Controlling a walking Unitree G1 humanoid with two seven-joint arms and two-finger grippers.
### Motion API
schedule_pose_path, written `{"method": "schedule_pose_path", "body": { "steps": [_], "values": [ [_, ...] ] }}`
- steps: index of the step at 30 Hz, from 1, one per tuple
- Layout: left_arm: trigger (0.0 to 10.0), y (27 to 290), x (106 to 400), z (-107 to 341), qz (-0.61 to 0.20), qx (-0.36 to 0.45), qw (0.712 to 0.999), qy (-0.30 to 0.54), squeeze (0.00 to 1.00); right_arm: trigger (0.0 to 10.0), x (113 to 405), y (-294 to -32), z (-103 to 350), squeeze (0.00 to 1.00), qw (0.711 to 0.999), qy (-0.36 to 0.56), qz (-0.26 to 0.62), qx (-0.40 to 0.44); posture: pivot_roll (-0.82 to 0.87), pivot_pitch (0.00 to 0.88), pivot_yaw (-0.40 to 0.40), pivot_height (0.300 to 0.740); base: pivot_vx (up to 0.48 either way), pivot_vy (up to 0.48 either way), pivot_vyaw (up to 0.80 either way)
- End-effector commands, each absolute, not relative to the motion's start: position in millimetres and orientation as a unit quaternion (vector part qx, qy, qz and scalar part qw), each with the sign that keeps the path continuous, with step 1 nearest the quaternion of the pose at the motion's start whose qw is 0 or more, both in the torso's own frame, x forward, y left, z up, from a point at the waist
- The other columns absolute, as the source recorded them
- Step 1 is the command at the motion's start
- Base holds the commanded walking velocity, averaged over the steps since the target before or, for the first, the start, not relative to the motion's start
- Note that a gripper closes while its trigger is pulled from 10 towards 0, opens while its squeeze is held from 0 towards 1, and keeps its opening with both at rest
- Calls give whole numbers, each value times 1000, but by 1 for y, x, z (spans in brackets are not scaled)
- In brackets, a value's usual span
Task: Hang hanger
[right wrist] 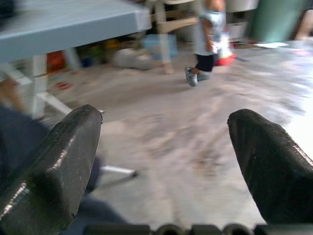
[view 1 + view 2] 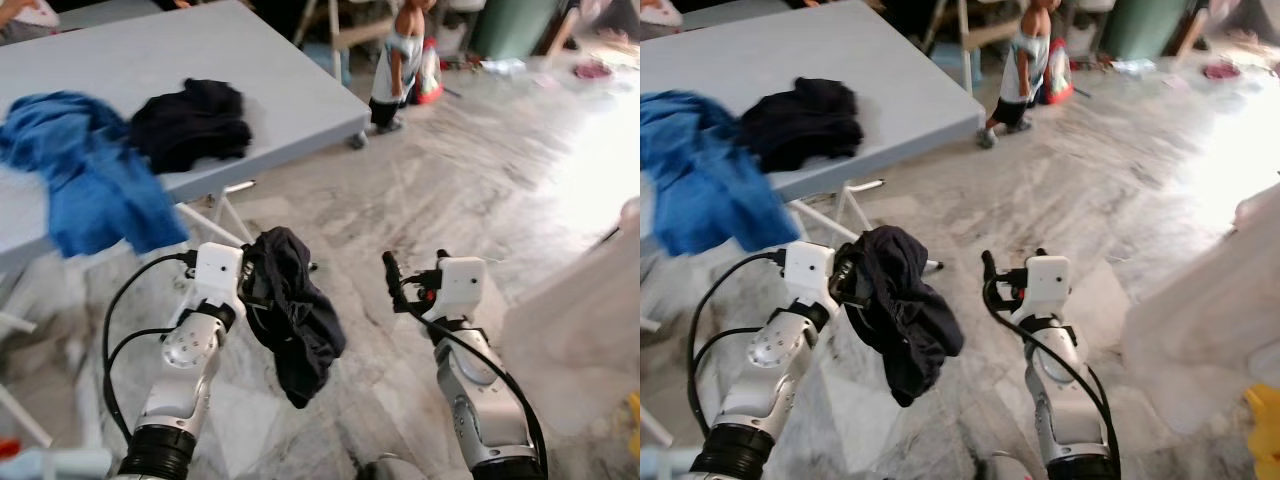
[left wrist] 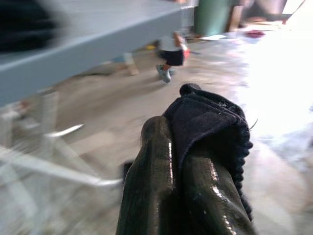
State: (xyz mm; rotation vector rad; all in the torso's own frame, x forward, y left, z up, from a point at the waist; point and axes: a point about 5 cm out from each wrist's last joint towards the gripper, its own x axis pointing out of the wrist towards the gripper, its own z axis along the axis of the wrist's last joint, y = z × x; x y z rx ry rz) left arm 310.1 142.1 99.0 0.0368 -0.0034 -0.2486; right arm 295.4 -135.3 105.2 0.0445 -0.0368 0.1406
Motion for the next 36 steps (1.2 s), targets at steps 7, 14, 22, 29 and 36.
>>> {"method": "schedule_pose_path", "body": {
  "steps": [7,14,22,29,36],
  "values": [
    [10000,130,311,104,-154,14,988,-10,0,10000,295,-145,104,0,998,-14,60,12,-90,175,8,740,300,0,-800],
    [10000,132,314,97,-137,14,990,13,0,10000,297,-146,107,0,998,-17,61,5,-103,182,0,740,78,0,-800],
    [10000,135,309,81,-108,7,993,53,0,10000,292,-145,102,0,998,-10,63,1,-108,187,-6,740,0,0,-558],
    [10000,134,305,76,-111,10,992,55,0,10000,288,-143,98,0,998,-3,65,1,-112,178,-12,740,0,0,0],
    [10000,137,312,81,-113,9,992,48,0,10000,289,-145,99,0,998,-3,63,-1,-117,164,-8,740,0,0,-79]
  ]
}}
